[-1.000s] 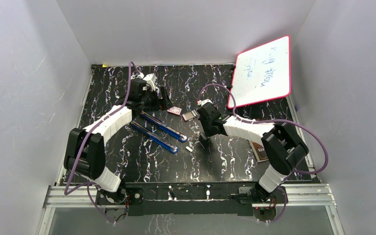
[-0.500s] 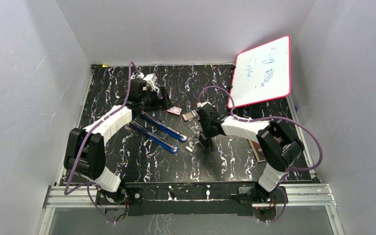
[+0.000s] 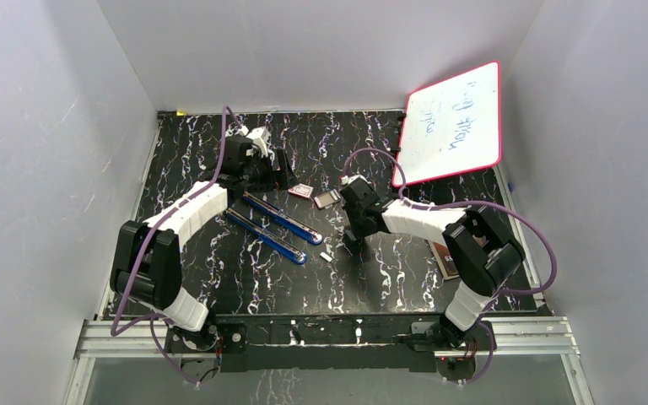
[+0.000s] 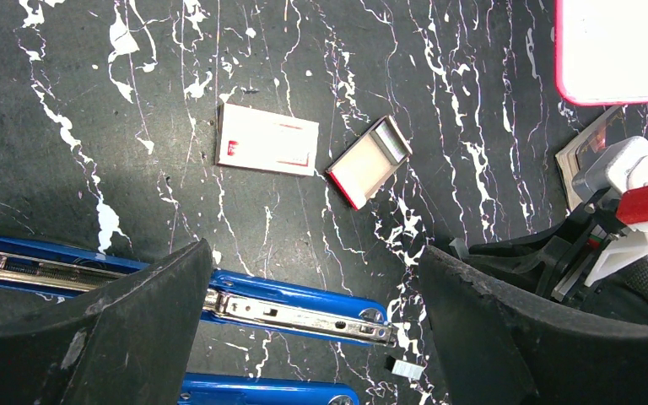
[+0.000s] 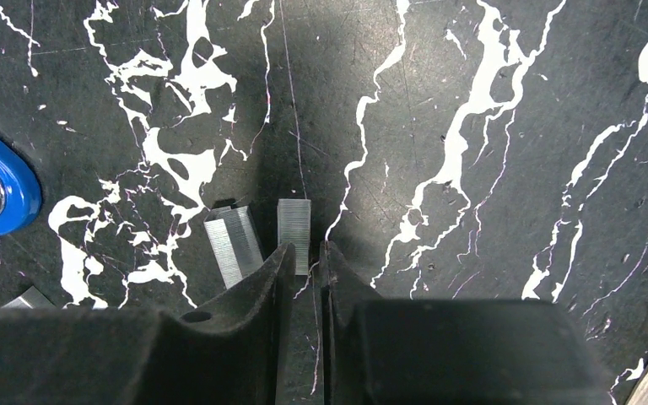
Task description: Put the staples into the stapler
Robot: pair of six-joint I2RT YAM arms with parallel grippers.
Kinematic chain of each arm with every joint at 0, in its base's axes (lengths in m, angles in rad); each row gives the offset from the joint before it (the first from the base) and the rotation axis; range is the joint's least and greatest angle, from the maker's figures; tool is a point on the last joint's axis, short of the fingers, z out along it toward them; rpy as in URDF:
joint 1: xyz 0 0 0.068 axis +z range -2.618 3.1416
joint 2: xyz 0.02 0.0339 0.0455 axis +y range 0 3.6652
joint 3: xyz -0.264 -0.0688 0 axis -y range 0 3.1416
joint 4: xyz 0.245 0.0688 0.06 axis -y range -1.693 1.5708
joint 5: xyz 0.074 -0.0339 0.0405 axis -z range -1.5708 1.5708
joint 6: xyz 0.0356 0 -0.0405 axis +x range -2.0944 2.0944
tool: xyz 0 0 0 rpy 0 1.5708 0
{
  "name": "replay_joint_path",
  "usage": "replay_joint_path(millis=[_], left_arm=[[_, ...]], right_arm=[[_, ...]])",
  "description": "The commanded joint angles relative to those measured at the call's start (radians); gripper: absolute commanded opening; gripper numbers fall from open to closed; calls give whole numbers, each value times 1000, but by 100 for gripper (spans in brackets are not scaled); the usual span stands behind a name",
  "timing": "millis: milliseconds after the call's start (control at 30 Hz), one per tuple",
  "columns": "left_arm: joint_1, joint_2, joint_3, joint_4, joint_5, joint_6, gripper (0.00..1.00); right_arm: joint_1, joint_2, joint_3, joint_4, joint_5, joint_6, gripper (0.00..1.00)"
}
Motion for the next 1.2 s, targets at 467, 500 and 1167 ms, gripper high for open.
replay_joint_path(millis=[467, 500, 1167], left_arm=[[-2, -22, 26, -6, 23, -12, 91], [-2, -24, 32, -6, 27, -15, 91], [-3, -124, 43, 168, 210, -65, 97]], right_arm=[[-4, -51, -49, -34, 0, 33, 0], [-4, -61, -47, -35, 10, 34, 0], [-192, -260, -90, 62, -181, -11, 33]])
